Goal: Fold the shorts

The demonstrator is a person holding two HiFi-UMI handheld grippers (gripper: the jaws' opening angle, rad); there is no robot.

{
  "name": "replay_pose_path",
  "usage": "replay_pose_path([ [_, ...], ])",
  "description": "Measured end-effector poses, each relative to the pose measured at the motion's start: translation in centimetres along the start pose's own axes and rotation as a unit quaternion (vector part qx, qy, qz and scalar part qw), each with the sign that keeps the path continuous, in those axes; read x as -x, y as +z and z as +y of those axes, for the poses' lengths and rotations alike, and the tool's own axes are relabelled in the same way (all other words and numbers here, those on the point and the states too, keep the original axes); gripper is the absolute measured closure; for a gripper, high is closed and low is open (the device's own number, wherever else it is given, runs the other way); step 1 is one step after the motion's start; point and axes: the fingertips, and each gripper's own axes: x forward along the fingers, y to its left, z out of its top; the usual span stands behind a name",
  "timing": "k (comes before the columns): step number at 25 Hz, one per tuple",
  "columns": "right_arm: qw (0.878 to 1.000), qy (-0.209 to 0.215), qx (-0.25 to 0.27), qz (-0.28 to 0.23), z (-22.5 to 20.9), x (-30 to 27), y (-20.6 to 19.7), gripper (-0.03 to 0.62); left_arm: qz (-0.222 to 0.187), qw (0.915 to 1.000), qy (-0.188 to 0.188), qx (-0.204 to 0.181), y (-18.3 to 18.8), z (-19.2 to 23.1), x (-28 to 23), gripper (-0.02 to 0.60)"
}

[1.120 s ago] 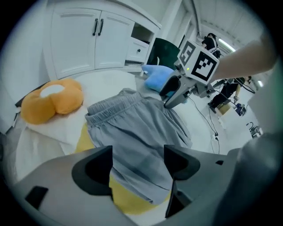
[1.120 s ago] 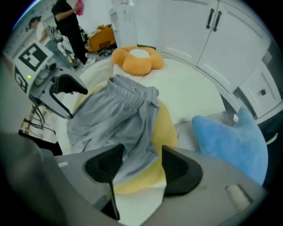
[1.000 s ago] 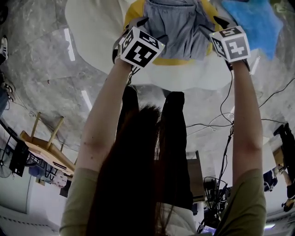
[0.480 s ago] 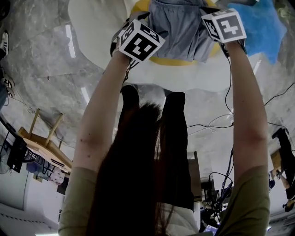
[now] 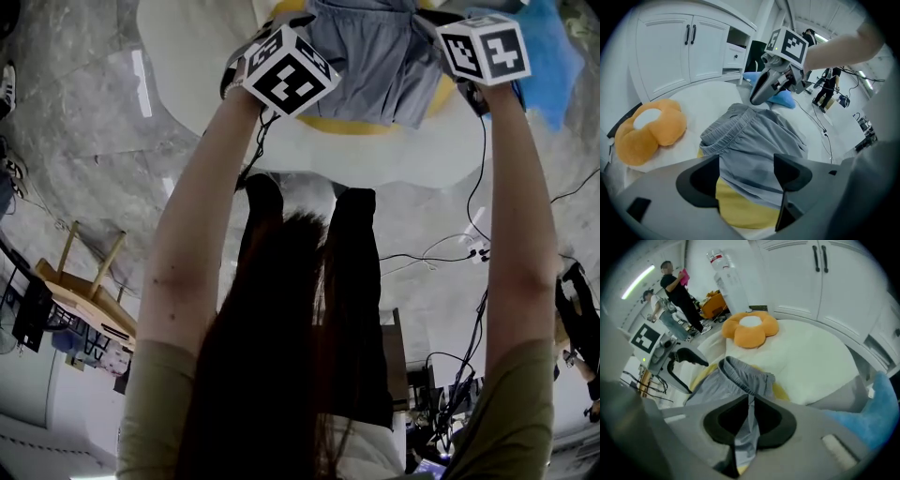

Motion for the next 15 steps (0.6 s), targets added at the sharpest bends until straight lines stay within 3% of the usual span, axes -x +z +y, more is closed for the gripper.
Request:
replay_pose_path([
  [1, 1.000, 0.004, 0.014, 0.010, 0.5, -0.5, -0.4, 0.547, 0.004, 1.0000, -0.001, -0.006, -0.1, 0.0, -0.1, 0.216],
  [3, 0.999, 0.018, 0.031, 0.021, 1.3, -1.2, -0.7, 0.411, 0.010, 0.9998, -0.002, -0.017, 0.0, 0.1, -0.2, 0.215],
  [5, 0.998, 0.026, 0.050, 0.024, 1.9, -1.7, -0.4, 0.411, 0.012, 0.9996, -0.004, -0.026, 0.2, 0.3, -0.3, 0.215],
  [10, 0.995, -0.002, 0.079, 0.064, 0.8, -2.8, -1.1, 0.415, 0.016, 0.9994, -0.014, -0.028, 0.3, 0.4, -0.7, 0.216],
  [12, 0.994, 0.000, 0.077, 0.072, 0.2, -2.9, -1.2, 0.450, 0.011, 0.9994, -0.016, -0.027, 0.7, 0.6, -0.8, 0.216],
  [13, 0.994, 0.000, 0.080, 0.073, -0.1, -2.7, -1.0, 0.499, 0.008, 0.9994, -0.017, -0.028, 1.0, 0.6, -0.8, 0.215],
  [15, 0.993, -0.006, 0.097, 0.074, -0.6, -2.0, -0.6, 0.519, 0.002, 0.9994, -0.016, -0.030, 1.4, 0.6, -0.5, 0.215],
])
